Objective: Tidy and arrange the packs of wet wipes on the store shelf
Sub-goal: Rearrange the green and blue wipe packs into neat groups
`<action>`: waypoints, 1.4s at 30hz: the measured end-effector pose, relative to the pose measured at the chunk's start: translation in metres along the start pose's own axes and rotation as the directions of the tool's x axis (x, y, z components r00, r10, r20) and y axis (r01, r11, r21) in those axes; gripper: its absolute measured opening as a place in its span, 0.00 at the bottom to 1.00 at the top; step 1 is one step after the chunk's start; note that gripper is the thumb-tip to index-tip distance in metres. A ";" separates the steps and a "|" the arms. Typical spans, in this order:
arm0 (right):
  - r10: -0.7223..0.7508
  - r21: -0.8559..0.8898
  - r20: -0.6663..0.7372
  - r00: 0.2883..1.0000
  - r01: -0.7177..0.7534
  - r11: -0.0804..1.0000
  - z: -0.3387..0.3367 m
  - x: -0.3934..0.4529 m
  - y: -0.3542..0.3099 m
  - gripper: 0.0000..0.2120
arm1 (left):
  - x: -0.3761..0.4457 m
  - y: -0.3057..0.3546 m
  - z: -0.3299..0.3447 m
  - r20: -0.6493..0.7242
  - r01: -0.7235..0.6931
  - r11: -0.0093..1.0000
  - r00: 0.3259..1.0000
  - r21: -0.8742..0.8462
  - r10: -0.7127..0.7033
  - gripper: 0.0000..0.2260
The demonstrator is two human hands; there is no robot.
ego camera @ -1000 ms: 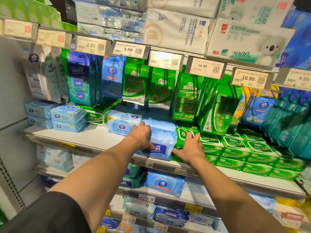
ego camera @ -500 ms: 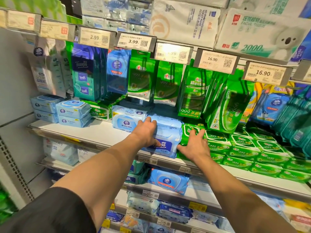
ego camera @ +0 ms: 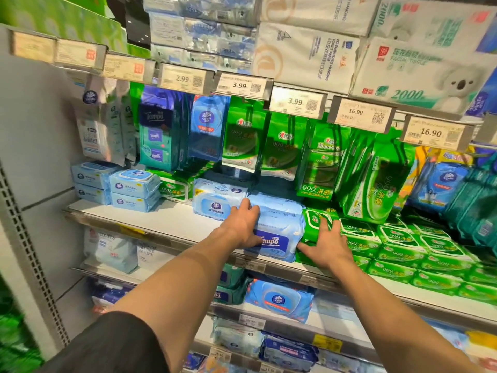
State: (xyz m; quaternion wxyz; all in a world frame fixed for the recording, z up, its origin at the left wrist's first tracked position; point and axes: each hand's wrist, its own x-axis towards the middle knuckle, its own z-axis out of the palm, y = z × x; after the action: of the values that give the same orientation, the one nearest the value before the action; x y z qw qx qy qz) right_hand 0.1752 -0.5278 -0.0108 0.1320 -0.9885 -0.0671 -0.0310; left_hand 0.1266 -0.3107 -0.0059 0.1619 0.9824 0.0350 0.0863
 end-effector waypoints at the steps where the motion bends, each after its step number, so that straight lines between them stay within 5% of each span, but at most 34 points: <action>1: 0.006 -0.027 0.013 1.000 -0.005 1.000 -0.002 -0.002 0.001 0.49 | -0.001 -0.007 -0.003 0.010 -0.020 0.998 1.000 -0.053 0.020 0.31; 4: 0.022 -0.152 -0.002 1.000 -0.022 0.988 -0.006 -0.008 -0.010 0.49 | -0.006 -0.034 -0.014 -0.008 -0.034 0.988 0.999 -0.149 0.033 0.32; 8: -0.006 -0.246 -0.115 0.993 -0.023 0.969 -0.007 -0.017 -0.051 0.45 | -0.009 -0.072 -0.023 0.010 0.007 1.000 1.000 -0.002 -0.007 0.31; 11: -0.093 -0.306 -0.056 0.994 0.071 0.949 -0.001 -0.018 -0.092 0.48 | -0.012 -0.100 -0.027 0.049 0.033 0.998 0.998 0.049 -0.035 0.29; 21: -0.308 -0.262 0.001 0.951 0.297 0.918 0.037 -0.018 -0.183 0.37 | -0.005 -0.160 -0.038 0.102 0.074 0.992 0.991 0.104 -0.085 0.23; 27: -0.355 -0.301 0.018 0.935 0.343 0.890 0.037 0.009 -0.206 0.29 | 0.021 -0.155 -0.033 0.081 0.173 0.983 0.981 0.059 -0.178 0.30; 34: -0.359 -0.337 0.043 0.932 0.352 0.873 0.049 0.057 -0.215 0.38 | 0.045 -0.154 -0.029 0.106 0.276 0.960 0.957 -0.050 -0.270 0.43; 38: -0.367 -0.412 0.055 0.929 0.356 0.839 0.065 0.069 -0.224 0.42 | 0.052 -0.162 -0.025 0.051 0.223 0.968 0.975 -0.119 -0.218 0.41; 42: -0.404 -0.507 0.004 0.915 0.350 0.787 0.068 0.079 -0.243 0.33 | 0.056 -0.176 -0.022 0.023 0.147 0.973 0.989 -0.176 -0.145 0.43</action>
State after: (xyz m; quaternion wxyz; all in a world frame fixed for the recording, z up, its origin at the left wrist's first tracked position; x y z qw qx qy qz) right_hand 0.2221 -0.2675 -0.0071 -0.1328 -0.9520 -0.2460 -0.1249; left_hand 0.1707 -0.1317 -0.0332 0.2549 0.9592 0.0984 0.0723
